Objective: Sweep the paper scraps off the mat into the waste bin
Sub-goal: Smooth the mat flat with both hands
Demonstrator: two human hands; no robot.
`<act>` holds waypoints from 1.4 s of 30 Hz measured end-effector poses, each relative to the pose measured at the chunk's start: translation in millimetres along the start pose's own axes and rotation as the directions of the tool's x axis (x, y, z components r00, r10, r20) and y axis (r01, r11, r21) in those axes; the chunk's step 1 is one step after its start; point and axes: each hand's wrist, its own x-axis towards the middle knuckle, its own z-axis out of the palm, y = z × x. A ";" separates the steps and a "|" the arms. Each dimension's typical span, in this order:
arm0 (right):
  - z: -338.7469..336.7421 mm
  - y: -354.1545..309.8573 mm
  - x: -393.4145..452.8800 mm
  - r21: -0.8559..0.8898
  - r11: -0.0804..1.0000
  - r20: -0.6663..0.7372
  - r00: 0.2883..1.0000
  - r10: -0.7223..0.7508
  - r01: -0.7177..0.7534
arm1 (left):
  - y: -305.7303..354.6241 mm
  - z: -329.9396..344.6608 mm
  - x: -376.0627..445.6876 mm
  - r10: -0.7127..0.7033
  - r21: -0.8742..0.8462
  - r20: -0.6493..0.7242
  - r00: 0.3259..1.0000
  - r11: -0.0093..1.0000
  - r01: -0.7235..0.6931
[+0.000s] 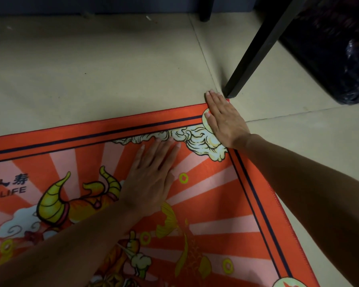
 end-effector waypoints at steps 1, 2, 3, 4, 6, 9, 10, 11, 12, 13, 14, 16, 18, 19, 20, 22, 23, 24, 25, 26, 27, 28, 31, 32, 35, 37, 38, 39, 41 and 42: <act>1.5 -5.1 0.4 0.006 0.999 -0.015 0.999 0.049 -0.049 | -0.3 -0.1 -0.1 0.000 0.001 -0.003 1.000 1.000 0.000; 2.7 -9.5 0.8 0.010 0.995 -0.035 0.994 0.102 -0.102 | -0.3 0.1 0.1 0.001 0.000 -0.007 1.000 1.000 -0.001; 3.7 -13.0 0.6 0.013 0.989 -0.052 0.988 0.145 -0.144 | -0.4 0.4 0.0 0.003 -0.003 -0.008 1.000 1.000 -0.003; 4.4 -14.9 0.1 0.013 0.986 -0.059 0.984 0.166 -0.166 | -0.2 0.4 -0.4 0.004 -0.006 -0.007 1.000 1.000 -0.004; 4.5 -14.0 -0.6 0.016 0.989 -0.047 0.988 0.145 -0.144 | 0.0 0.8 -1.1 0.004 -0.003 -0.008 1.000 1.000 -0.004; 1.9 -5.6 1.8 0.000 0.999 -0.031 0.998 0.051 -0.051 | 1.0 1.3 -0.2 0.008 0.005 -0.005 1.000 1.000 -0.008; 2.1 -3.8 3.4 -0.009 0.999 -0.031 0.999 0.032 -0.032 | 0.7 1.2 0.3 0.009 0.001 -0.003 1.000 1.000 -0.009; 3.1 -3.6 5.0 -0.013 1.000 -0.027 0.999 0.024 -0.024 | 0.0 1.0 0.7 0.008 -0.001 0.000 1.000 1.000 -0.008; 3.7 -4.1 6.0 -0.012 1.000 -0.020 1.000 0.022 -0.023 | -0.6 1.0 0.6 0.006 0.003 0.003 1.000 1.000 -0.006; 4.2 -4.3 6.2 -0.010 1.000 -0.016 1.000 0.027 -0.027 | -0.8 1.3 0.2 0.005 0.007 0.003 1.000 1.000 -0.005; 4.4 -4.3 6.0 -0.009 0.999 -0.017 0.999 0.033 -0.034 | -0.9 1.5 -0.3 0.004 0.008 0.000 1.000 1.000 -0.004; 2.9 -4.1 5.3 -0.005 0.999 -0.021 0.999 0.037 -0.037 | -0.5 1.7 -0.6 0.008 0.002 -0.003 1.000 1.000 -0.008; 0.9 -4.9 5.2 -0.001 0.999 -0.019 0.999 0.034 -0.034 | -0.6 1.3 0.5 0.010 0.003 -0.005 1.000 1.000 -0.010; 0.4 -6.3 5.0 0.000 0.999 -0.017 0.999 0.032 -0.032 | -1.1 1.2 0.6 0.007 0.006 -0.007 1.000 1.000 -0.007; 0.7 -7.4 4.8 0.000 1.000 -0.016 0.999 0.030 -0.030 | -1.4 1.2 0.2 0.003 0.007 -0.009 1.000 1.000 -0.003; 1.2 -7.5 4.5 0.004 1.000 -0.012 1.000 0.025 -0.025 | -1.3 1.4 -0.1 0.000 0.002 -0.015 1.000 1.000 0.000; 0.8 -6.6 3.2 0.006 1.000 -0.005 1.000 0.020 -0.020 | -0.8 1.4 -0.2 0.001 -0.002 -0.018 1.000 1.000 -0.001; 0.7 -5.6 1.1 0.005 1.000 0.005 1.000 0.010 -0.010 | -0.6 1.3 -0.2 0.003 -0.005 -0.020 1.000 1.000 -0.003; 0.6 -5.1 -2.2 0.004 1.000 0.014 1.000 -0.002 0.002 | -0.9 1.6 -0.1 0.003 -0.006 -0.023 1.000 1.000 -0.004; 0.3 -5.1 -5.7 0.005 1.000 0.021 1.000 -0.014 0.014 | -1.3 1.7 0.1 0.003 -0.003 -0.027 1.000 1.000 -0.003; -0.2 -5.5 -9.4 0.009 1.000 0.023 0.999 -0.024 0.024 | -1.7 1.6 0.0 0.002 0.003 -0.029 1.000 1.000 -0.002; -0.5 -5.7 -12.8 0.014 1.000 0.024 0.999 -0.027 0.026 | -1.7 1.4 -0.2 0.003 0.009 -0.029 1.000 1.000 -0.002; -0.7 -6.9 -23.5 0.019 1.000 0.022 1.000 -0.015 0.015 | -1.5 2.2 -1.0 0.006 0.021 -0.037 0.999 1.000 -0.005; -0.8 -7.5 -26.9 0.025 1.000 0.023 1.000 -0.007 0.006 | -1.5 2.2 -0.6 0.005 0.023 -0.038 0.999 1.000 -0.004; -0.4 -8.9 -41.3 0.032 0.999 0.024 0.999 0.023 -0.024 | -0.7 2.6 0.5 -0.002 0.022 -0.042 0.999 1.000 0.003; -0.4 -9.3 -58.9 0.027 0.999 0.023 0.999 0.036 -0.037 | -1.1 3.2 1.2 -0.004 0.025 -0.048 0.999 1.000 0.006; -0.5 -9.4 -69.6 0.027 0.999 0.020 0.999 0.045 -0.046 | -1.2 3.5 1.1 -0.002 0.029 -0.049 0.999 1.000 0.004; -0.8 -10.5 -80.8 0.029 0.998 0.017 0.998 0.057 -0.058 | -0.4 3.8 1.2 -0.002 0.032 -0.050 0.999 0.999 0.004; -0.5 -13.9 -95.8 0.030 0.996 0.016 0.997 0.082 -0.082 | 0.2 4.5 1.9 0.002 0.034 -0.059 0.998 0.999 0.000; -0.5 -15.1 -100.0 0.022 0.996 0.012 0.996 0.091 -0.091 | 0.5 5.5 0.8 0.004 0.032 -0.054 0.999 0.999 -0.002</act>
